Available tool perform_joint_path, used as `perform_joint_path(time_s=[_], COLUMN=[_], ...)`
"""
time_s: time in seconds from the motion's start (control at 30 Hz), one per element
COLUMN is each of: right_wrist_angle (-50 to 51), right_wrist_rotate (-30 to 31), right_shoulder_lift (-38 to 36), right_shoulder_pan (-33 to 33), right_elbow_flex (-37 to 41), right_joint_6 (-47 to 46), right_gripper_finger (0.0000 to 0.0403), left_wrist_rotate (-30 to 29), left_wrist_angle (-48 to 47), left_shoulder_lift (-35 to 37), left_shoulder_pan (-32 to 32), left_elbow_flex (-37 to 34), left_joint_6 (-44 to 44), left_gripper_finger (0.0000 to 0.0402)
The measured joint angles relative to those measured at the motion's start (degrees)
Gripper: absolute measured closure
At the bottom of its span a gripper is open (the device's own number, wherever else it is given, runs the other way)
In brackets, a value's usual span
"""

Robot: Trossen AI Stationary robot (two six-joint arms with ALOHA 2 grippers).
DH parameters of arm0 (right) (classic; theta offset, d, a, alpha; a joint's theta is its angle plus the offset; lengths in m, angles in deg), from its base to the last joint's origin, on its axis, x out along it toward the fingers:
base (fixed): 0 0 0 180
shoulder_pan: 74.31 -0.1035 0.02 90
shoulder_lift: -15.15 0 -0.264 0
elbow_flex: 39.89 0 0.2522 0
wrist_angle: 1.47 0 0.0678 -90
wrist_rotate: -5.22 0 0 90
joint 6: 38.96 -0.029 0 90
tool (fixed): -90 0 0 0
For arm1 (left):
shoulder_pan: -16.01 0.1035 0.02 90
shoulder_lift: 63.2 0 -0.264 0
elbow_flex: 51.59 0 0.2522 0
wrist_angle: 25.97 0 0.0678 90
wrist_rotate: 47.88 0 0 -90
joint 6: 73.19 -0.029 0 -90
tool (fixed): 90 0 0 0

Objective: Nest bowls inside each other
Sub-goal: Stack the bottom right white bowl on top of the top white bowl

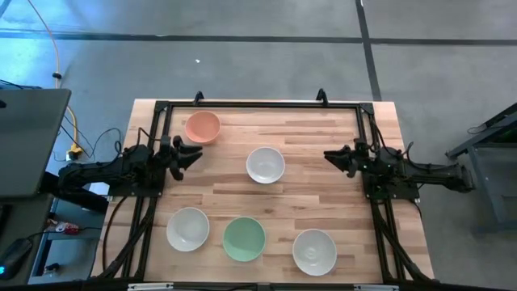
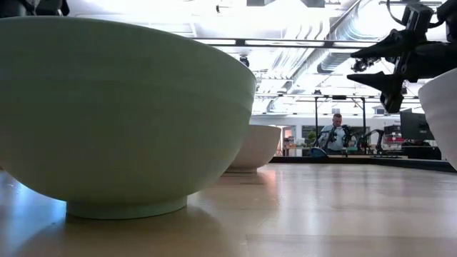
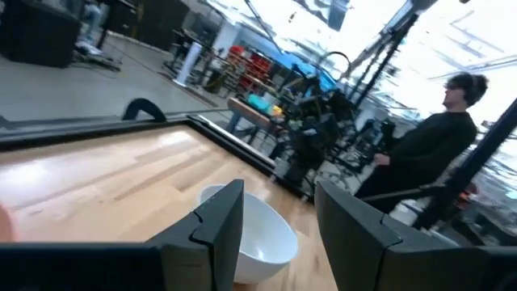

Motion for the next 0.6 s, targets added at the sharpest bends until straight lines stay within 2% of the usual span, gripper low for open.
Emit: perform_joint_path(time_s=[0.2, 0.33, 0.43, 0.6], right_wrist_angle=[-1.65, 1.67, 3.28, 3.61], right_wrist_rotate=[-7.86, -8.22, -8.22, -8.19], right_shoulder_lift=[0.08, 0.11, 0.25, 2.94], right_shoulder_pan=[0.0, 0.0, 0.0, 0.0], right_elbow_flex=[-3.56, -7.72, -10.46, -14.52], right_joint_6=[8.08, 13.6, 16.33, 17.37], right_gripper_finger=[0.0217, 0.0217, 0.0217, 0.0217], left_wrist_rotate=[0.07, 0.26, 2.56, 5.85], left_wrist_angle=[1.48, 3.74, 5.13, 7.14], left_shoulder_lift=[0.0, 0.02, 0.02, 0.02], left_shoulder_pan=[0.0, 0.0, 0.0, -0.04], left_elbow_flex=[-0.01, 0.0, 0.0, -0.01], left_joint_6=[2.57, 3.79, 3.85, 4.65], left_gripper_finger=[0.0257, 0.0257, 0.0257, 0.0257])
